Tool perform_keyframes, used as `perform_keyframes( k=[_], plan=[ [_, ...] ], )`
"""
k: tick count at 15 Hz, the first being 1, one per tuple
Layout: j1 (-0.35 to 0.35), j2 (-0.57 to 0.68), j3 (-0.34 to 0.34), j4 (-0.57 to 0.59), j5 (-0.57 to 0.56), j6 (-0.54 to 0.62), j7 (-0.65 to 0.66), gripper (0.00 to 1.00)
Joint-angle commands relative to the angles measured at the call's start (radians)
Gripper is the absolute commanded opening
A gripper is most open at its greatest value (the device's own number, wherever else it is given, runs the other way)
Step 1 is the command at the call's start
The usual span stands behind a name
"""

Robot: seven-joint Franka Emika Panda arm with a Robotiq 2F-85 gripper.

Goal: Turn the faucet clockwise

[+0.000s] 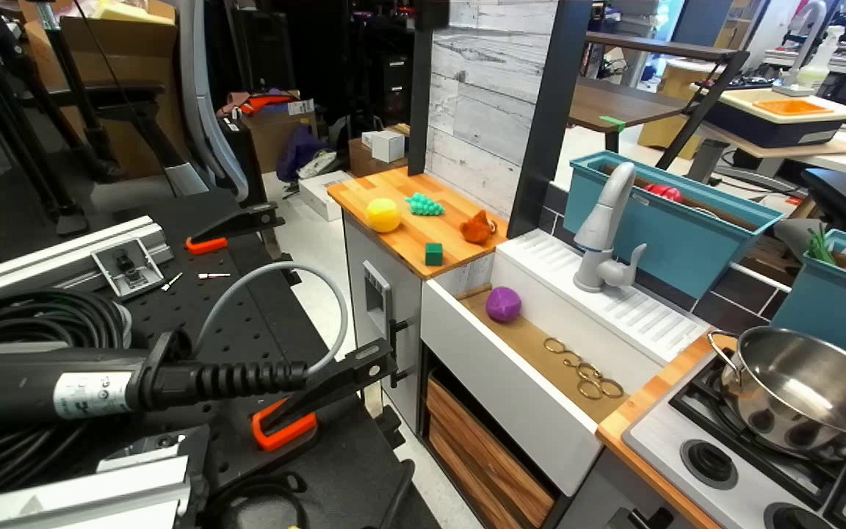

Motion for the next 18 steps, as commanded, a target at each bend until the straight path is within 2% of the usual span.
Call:
perform_keyframes(
  k=[1,5,8,10,12,17,18],
  plan=[
    [-0.011,0.265,0.024,0.089,0.026,0.228,0.04,1.0],
    [-0.013,0.538,0.031,0.224,-0.015,0.429,0.158,1.0],
    [0.035,0.74,-0.019,0.35,-0.048,0.582,0.284,1.0],
    [0.122,0.873,-0.11,0.441,-0.075,0.697,0.344,1.0],
    [0.222,0.985,-0.209,0.523,-0.051,0.784,0.36,1.0],
    [0.37,1.173,-0.345,0.673,0.058,0.845,0.346,1.0],
    [0.378,1.185,-0.349,0.685,0.068,0.842,0.339,0.75]
  ],
)
